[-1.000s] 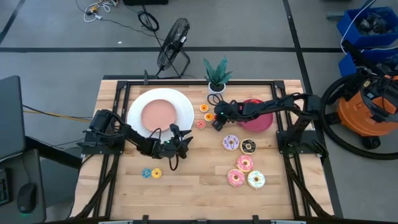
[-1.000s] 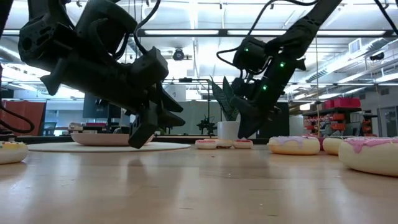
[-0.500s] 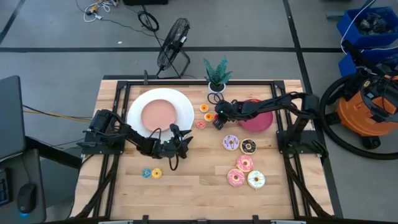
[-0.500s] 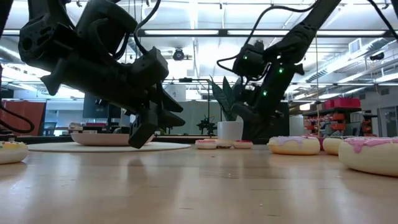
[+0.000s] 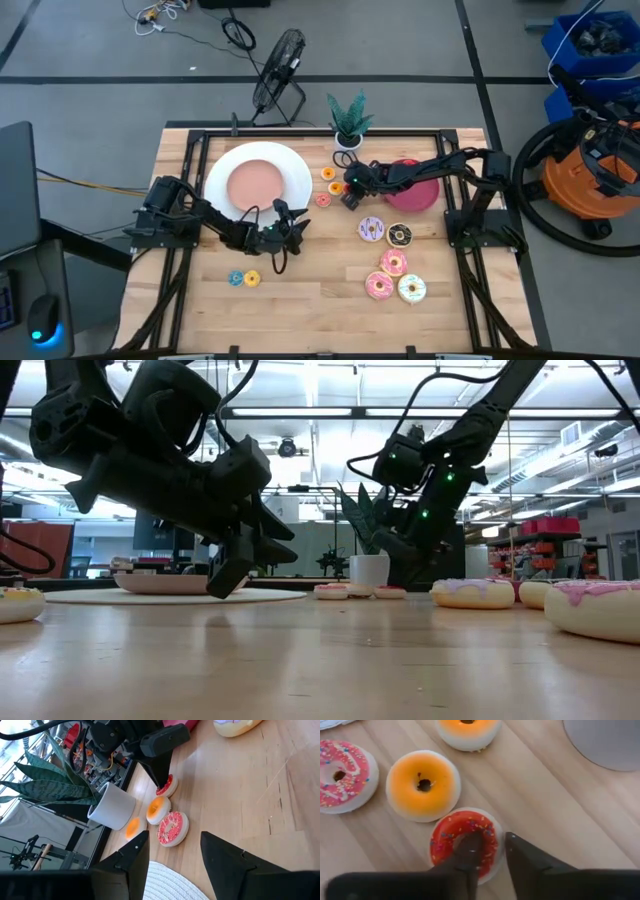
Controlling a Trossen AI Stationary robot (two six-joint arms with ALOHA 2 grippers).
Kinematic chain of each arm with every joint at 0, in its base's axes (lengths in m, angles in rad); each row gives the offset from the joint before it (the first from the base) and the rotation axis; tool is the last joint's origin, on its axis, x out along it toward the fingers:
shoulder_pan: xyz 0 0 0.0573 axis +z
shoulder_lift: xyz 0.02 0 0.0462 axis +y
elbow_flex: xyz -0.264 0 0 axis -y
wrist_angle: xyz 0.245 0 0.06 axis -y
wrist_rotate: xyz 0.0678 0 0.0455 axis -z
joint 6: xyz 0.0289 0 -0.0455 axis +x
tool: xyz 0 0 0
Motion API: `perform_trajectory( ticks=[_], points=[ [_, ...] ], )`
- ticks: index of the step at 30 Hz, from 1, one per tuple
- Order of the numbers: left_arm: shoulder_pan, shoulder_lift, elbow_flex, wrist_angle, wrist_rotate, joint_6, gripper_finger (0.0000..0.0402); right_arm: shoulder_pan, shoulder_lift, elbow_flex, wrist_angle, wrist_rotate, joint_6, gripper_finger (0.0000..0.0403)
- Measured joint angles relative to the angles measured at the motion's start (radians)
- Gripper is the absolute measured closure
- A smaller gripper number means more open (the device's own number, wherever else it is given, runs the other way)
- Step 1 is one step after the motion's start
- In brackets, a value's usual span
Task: Pick & Place donuts
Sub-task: Put the small red donut on the red plate
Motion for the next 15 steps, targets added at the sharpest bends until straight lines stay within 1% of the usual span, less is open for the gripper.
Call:
perform_trajectory(
  ticks=[3, 4, 7, 10, 15],
  points=[
    [0.0, 0.0, 0.0, 0.0, 0.0, 0.0, 0.022, 0.002, 0.0, 0.0, 0.001, -0.005, -0.032, 0.0381],
    [0.0, 0.0, 0.0, 0.0, 0.0, 0.0, 0.022, 0.003, -0.002, 0.0, 0.0, -0.001, -0.042, 0.0389],
    [0.0, 0.0, 0.0, -0.001, 0.0, 0.0, 0.022, 0.014, -0.033, -0.002, -0.044, 0.047, -0.033, 0.0386],
    [0.0, 0.0, 0.0, -0.007, 0.0, 0.0, 0.022, 0.032, -0.109, -0.003, -0.143, 0.118, -0.03, 0.0395],
    [-0.002, 0.0, 0.0, -0.026, 0.0, -0.008, 0.022, 0.063, -0.257, -0.003, -0.439, 0.25, 0.034, 0.0398]
  ],
)
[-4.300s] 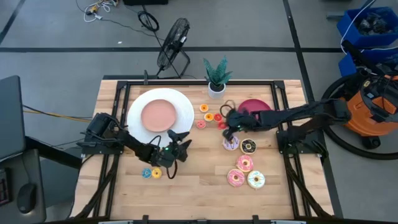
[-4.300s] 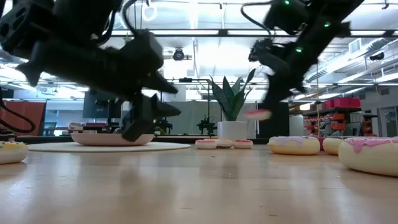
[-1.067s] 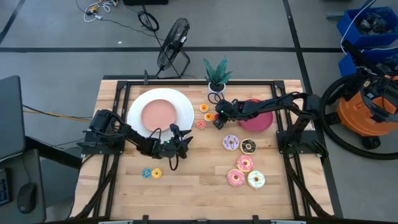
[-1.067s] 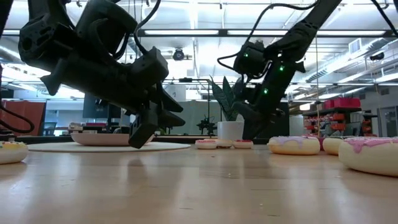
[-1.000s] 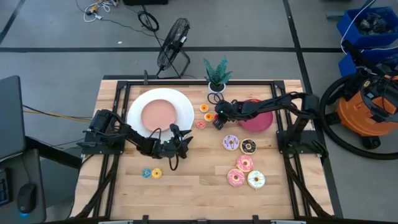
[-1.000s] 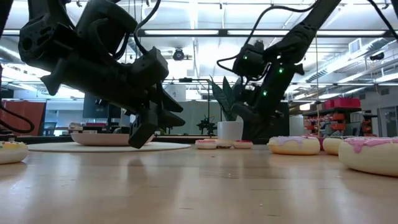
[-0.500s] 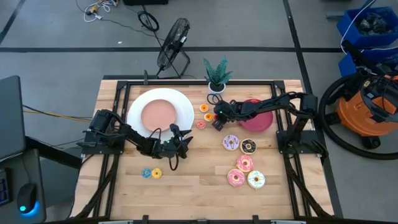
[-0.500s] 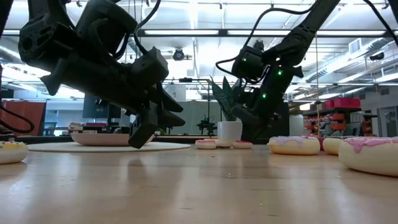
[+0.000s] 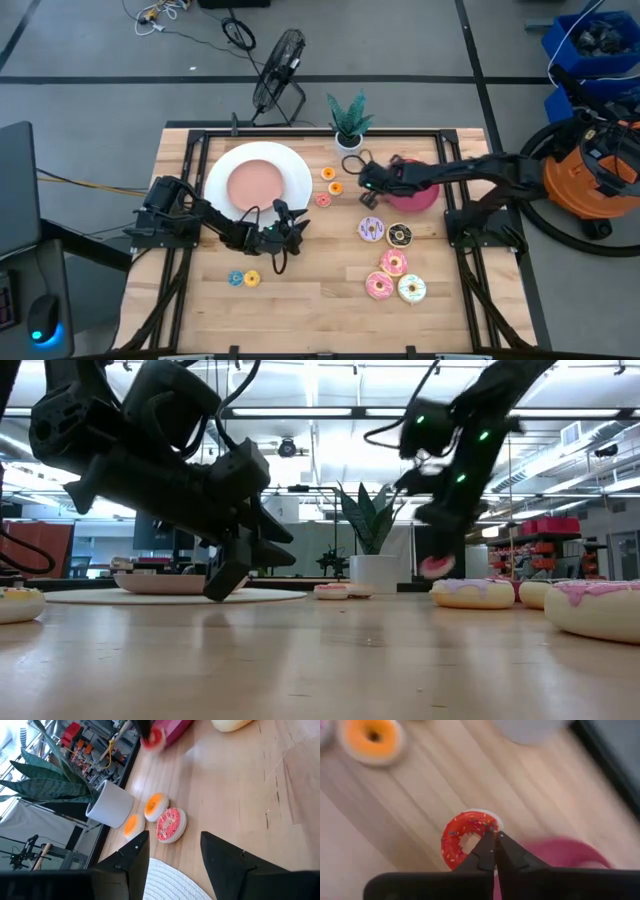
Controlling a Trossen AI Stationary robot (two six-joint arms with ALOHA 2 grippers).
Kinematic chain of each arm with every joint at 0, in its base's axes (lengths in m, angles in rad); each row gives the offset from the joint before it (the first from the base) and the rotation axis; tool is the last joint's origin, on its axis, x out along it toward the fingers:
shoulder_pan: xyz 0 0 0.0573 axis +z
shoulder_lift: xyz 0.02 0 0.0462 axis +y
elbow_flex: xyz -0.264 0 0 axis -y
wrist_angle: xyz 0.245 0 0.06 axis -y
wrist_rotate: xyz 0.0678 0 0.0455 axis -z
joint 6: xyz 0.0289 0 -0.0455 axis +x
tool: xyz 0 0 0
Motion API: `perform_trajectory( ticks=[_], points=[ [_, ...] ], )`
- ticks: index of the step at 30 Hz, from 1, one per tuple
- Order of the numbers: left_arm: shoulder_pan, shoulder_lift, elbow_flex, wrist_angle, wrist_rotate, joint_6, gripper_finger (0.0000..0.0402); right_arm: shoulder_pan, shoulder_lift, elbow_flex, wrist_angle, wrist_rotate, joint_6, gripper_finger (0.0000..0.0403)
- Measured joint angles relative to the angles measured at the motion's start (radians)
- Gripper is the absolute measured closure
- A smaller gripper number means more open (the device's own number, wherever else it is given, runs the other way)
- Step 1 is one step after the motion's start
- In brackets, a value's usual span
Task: Pick & Place donuts
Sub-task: Put the small red donut on the red plate
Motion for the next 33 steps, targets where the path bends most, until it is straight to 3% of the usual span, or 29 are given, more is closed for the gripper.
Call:
perform_trajectory(
  ticks=[4, 7, 17, 23, 33],
  points=[
    [0.0, 0.0, 0.0, -0.026, 0.0, -0.019, 0.022, 0.006, -0.107, -0.039, -0.252, 0.082, 0.069, 0.04],
    [0.0, 0.0, 0.0, -0.026, 0.0, -0.022, 0.022, -0.007, -0.179, -0.107, -0.343, 0.142, 0.155, 0.0401],
    [0.0, 0.0, 0.0, -0.025, 0.0, -0.026, 0.022, -0.127, -0.25, -0.33, -0.127, 0.136, 0.174, 0.0401],
    [0.0, 0.0, 0.0, -0.025, 0.0, -0.026, 0.022, -0.185, -0.25, -0.344, -0.094, 0.216, 0.153, 0.0401],
    [0.001, 0.0, 0.0, -0.025, 0.0, -0.026, 0.022, -0.234, -0.25, -0.344, -0.054, 0.216, 0.126, 0.0401]
  ],
)
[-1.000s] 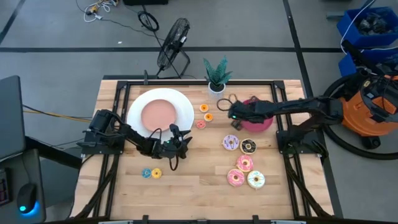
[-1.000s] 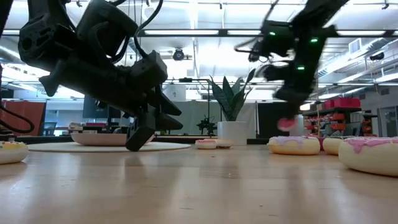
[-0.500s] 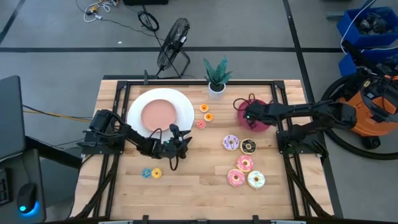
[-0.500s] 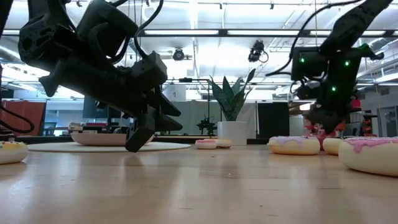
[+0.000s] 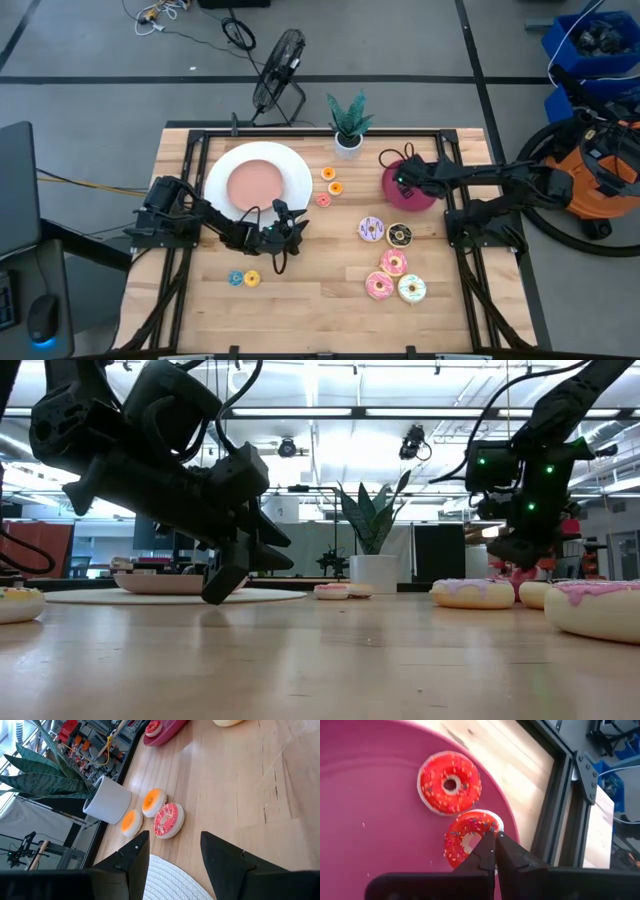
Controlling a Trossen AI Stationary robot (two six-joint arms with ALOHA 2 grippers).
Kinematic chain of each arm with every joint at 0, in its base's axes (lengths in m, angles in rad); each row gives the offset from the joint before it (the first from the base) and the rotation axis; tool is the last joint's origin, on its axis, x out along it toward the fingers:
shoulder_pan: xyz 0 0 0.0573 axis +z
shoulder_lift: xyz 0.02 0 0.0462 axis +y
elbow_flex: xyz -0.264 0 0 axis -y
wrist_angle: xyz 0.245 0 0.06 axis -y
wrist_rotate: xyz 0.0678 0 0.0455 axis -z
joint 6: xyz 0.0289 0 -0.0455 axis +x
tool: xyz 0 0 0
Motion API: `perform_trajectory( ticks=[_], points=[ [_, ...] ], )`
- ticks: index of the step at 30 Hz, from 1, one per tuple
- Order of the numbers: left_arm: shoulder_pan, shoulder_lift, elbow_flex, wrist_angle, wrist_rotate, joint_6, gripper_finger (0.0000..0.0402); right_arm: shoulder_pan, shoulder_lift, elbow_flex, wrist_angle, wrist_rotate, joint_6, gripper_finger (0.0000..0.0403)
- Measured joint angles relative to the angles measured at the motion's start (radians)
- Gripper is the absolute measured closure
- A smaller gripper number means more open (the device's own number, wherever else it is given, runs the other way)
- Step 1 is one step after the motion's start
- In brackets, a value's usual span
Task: Pick & Place donuts
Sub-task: Put the small red donut on the red plate
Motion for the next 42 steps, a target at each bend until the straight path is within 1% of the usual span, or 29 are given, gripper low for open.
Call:
perform_trajectory(
  ticks=[6, 14, 18, 22, 24, 33, 35, 37, 42],
  points=[
    [0.0, 0.0, 0.0, 0.0, 0.0, 0.0, 0.022, -0.049, 0.0, 0.0, 0.113, 0.0, -0.075, 0.0389],
    [-0.002, 0.0, 0.0, 0.0, 0.0, 0.0, 0.022, -0.125, 0.0, 0.0, 0.104, 0.0, -0.079, 0.0386],
    [-0.002, 0.0, 0.0, 0.003, 0.0, 0.0, 0.022, -0.131, 0.0, 0.0, 0.126, -0.001, -0.101, 0.0385],
    [-0.002, -0.001, 0.0, 0.004, 0.0, 0.0, 0.022, -0.131, 0.0, 0.0, 0.163, -0.037, -0.145, 0.0385],
    [-0.002, -0.001, 0.0, 0.004, 0.0, 0.0, 0.022, -0.131, 0.0, 0.0, 0.17, -0.038, -0.156, 0.0385],
    [-0.002, -0.001, 0.0, 0.005, 0.0, 0.0, 0.022, -0.135, 0.034, 0.0, 0.169, -0.029, -0.148, 0.0384],
    [-0.002, -0.001, 0.0, 0.005, 0.0, 0.0, 0.022, -0.135, 0.052, 0.0, 0.166, -0.017, -0.139, 0.0376],
    [-0.002, -0.001, 0.0, 0.005, 0.0, 0.0, 0.022, -0.135, 0.068, 0.0, 0.165, 0.016, -0.138, 0.0361],
    [-0.002, -0.001, 0.0, 0.005, 0.0, 0.002, 0.022, -0.133, 0.076, 0.0, 0.168, 0.086, -0.149, 0.0296]
  ],
)
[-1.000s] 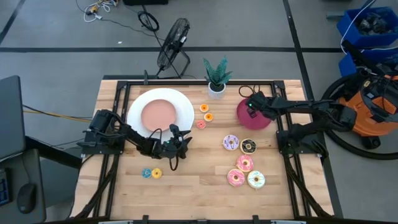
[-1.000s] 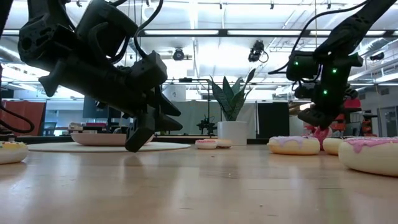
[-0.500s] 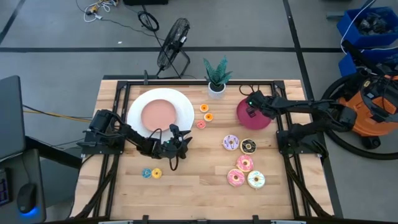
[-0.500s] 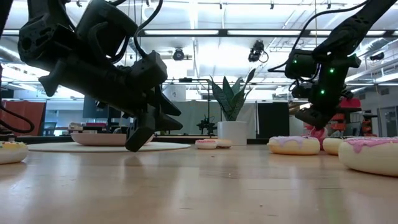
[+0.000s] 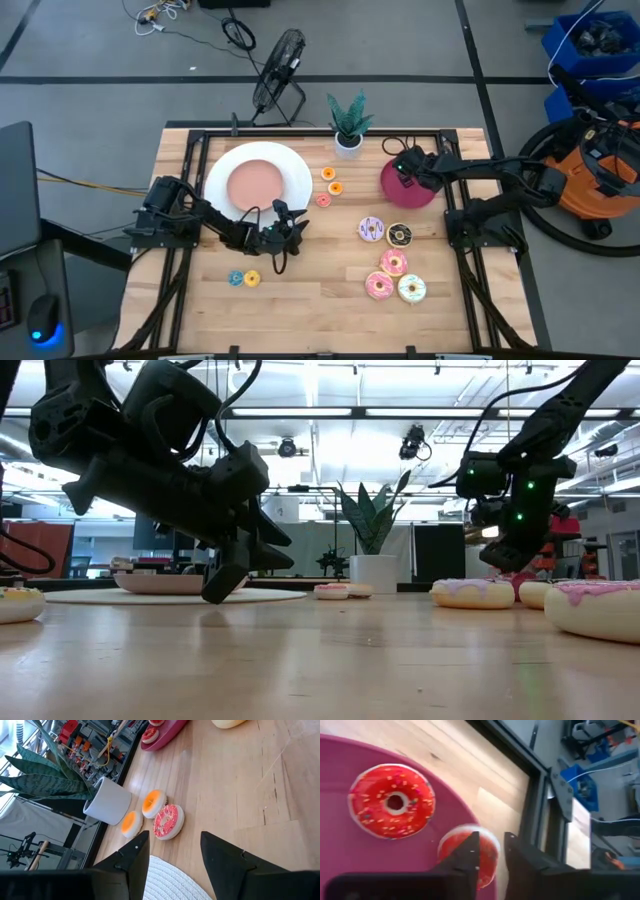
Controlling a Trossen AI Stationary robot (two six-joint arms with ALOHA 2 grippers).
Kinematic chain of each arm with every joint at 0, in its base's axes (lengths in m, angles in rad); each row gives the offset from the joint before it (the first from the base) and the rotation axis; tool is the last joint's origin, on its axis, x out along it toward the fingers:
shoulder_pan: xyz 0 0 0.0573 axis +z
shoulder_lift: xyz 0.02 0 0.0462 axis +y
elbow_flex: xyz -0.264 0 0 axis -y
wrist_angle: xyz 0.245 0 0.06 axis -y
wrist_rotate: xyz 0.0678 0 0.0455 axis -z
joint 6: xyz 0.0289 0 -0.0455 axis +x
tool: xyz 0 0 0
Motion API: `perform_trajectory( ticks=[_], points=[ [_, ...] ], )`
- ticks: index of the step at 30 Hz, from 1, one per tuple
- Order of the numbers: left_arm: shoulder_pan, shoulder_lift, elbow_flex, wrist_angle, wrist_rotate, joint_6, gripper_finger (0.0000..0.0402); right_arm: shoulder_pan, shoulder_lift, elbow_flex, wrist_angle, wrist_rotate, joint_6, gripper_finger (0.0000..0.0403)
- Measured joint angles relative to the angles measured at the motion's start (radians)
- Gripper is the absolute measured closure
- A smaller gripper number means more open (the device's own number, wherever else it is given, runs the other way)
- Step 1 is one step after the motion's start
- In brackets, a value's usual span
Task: Pick & Place donuts
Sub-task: Put the small red donut on the red plate, then put the large purple donut on the pink plate
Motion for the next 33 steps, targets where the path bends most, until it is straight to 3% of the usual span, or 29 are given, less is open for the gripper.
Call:
perform_trajectory(
  ticks=[7, 13, 23, 27, 33],
  points=[
    [0.0, 0.0, 0.0, 0.0, 0.0, 0.0, 0.022, 0.047, -0.007, 0.0, 0.008, 0.028, -0.06, 0.0222],
    [0.0, 0.0, 0.0, 0.0, 0.0, 0.0, 0.022, 0.168, -0.074, 0.0, 0.009, -0.003, -0.061, 0.0212],
    [0.0, 0.0, 0.0, 0.001, 0.0, 0.0, 0.022, 0.413, -0.153, 0.039, 0.061, -0.379, -0.03, 0.0226],
    [0.0, 0.0, 0.0, 0.001, 0.0, -0.002, 0.022, 0.492, -0.152, 0.039, 0.161, -0.532, -0.02, 0.0225],
    [0.0, 0.0, 0.0, 0.001, 0.005, -0.02, 0.022, 0.613, -0.132, -0.017, 0.457, -0.62, -0.027, 0.0225]
  ],
)
